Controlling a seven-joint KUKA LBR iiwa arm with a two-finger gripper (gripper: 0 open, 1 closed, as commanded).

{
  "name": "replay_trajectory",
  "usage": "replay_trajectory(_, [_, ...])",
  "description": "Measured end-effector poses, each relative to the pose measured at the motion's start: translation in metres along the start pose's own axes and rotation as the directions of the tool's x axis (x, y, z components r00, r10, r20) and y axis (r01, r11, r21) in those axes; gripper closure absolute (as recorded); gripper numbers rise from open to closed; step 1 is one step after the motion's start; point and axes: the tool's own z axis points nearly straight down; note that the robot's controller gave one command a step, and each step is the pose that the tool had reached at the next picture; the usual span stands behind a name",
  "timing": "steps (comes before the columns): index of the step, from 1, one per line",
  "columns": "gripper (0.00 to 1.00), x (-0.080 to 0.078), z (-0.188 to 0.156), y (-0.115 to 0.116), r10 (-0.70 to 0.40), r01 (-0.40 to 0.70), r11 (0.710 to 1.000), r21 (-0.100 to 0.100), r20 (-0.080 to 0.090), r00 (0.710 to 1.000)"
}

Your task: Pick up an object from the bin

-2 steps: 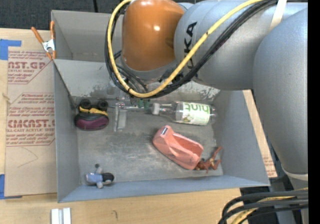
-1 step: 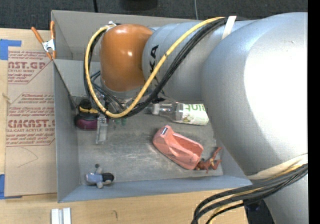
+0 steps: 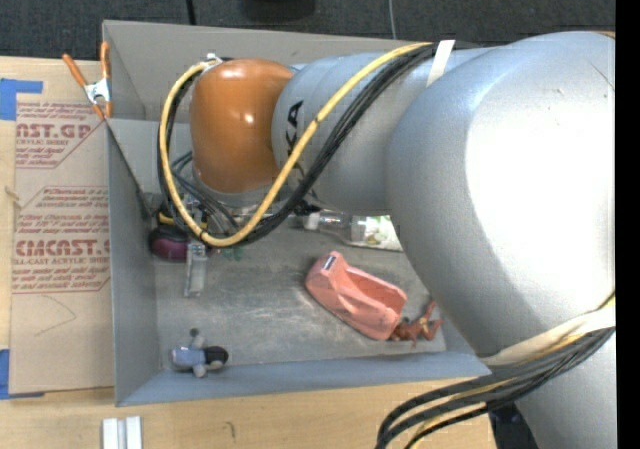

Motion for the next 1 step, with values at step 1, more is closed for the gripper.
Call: replay_trajectory(1, [0.0,-0.0004,-0.0094,0.0032,0.044,-0.044,0.999,-0.001,0.002,0.999])
